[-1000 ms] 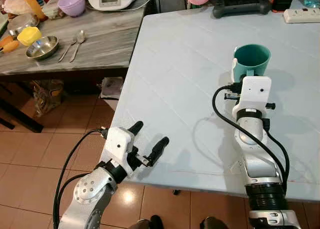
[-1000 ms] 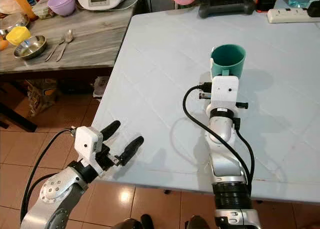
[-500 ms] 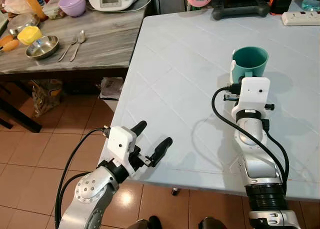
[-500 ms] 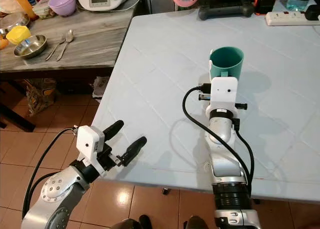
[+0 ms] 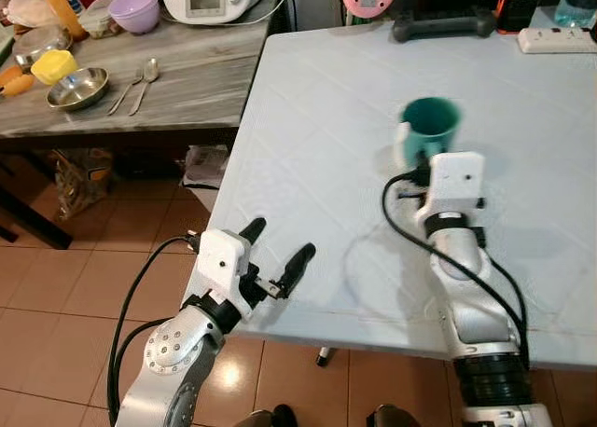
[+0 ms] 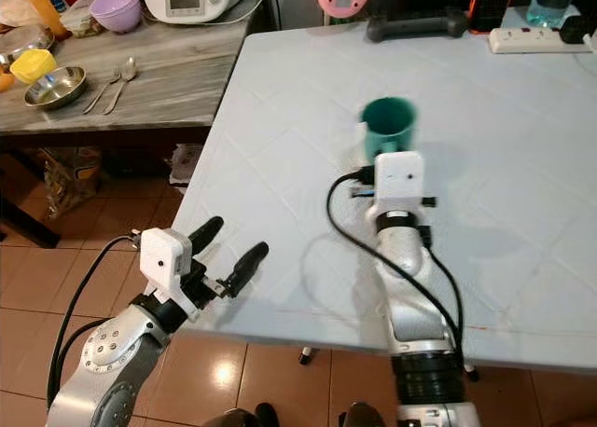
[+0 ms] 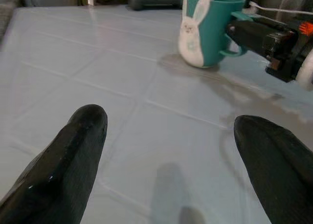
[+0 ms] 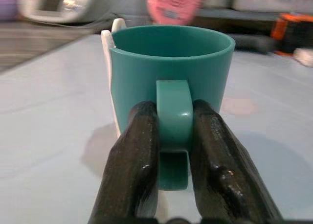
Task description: Setting the table
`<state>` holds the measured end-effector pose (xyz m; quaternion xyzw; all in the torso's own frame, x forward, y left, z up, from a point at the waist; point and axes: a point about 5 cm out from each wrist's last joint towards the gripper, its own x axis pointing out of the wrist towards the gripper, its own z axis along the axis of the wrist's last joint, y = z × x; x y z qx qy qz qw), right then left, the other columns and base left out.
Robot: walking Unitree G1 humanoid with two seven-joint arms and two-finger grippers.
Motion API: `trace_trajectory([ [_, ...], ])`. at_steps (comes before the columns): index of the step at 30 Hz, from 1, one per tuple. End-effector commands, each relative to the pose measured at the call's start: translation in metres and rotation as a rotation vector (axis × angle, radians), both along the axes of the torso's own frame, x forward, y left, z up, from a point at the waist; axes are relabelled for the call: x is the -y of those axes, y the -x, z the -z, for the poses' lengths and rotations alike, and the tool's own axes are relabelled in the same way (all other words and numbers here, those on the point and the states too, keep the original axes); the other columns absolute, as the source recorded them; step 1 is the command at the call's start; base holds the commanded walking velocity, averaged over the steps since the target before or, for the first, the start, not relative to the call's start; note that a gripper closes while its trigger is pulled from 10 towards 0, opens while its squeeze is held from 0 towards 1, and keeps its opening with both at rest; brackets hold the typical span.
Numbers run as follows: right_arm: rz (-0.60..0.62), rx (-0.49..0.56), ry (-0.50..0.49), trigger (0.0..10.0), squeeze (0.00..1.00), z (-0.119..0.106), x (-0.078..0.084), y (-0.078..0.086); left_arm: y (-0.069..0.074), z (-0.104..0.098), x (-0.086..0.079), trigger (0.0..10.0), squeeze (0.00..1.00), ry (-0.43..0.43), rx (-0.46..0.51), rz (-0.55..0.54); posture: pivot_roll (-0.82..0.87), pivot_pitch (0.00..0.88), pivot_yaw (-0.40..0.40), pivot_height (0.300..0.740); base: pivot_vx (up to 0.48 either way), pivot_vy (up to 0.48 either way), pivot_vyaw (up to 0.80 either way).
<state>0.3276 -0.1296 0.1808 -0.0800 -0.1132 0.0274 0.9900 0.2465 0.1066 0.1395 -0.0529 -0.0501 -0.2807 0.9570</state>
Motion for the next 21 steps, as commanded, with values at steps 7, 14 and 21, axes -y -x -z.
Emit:
trace_trajectory([
  [7, -0.213, 0.038, 0.008, 10.0, 0.0, -0.009, -0.022, 0.01, -0.009, 0.006, -0.044, 10.0, 0.0, -0.023, -0.002, -0.359, -0.14, 0.105, 0.045, 0.74, 0.0, 0.0, 0.0],
  [14, -0.282, 0.015, 0.027, 10.0, 0.0, -0.004, -0.026, 0.012, -0.008, 0.005, -0.067, 10.0, 0.0, -0.026, 0.015, -0.546, -0.1, 0.089, 0.013, 0.74, 0.0, 0.0, 0.0],
  [21, -0.318, 0.009, 0.032, 10.0, 0.0, -0.002, -0.03, 0.008, -0.005, 0.006, -0.08, 10.0, 0.0, -0.04, 0.022, -0.632, -0.07, 0.079, -0.007, 0.74, 0.0, 0.0, 0.0],
])
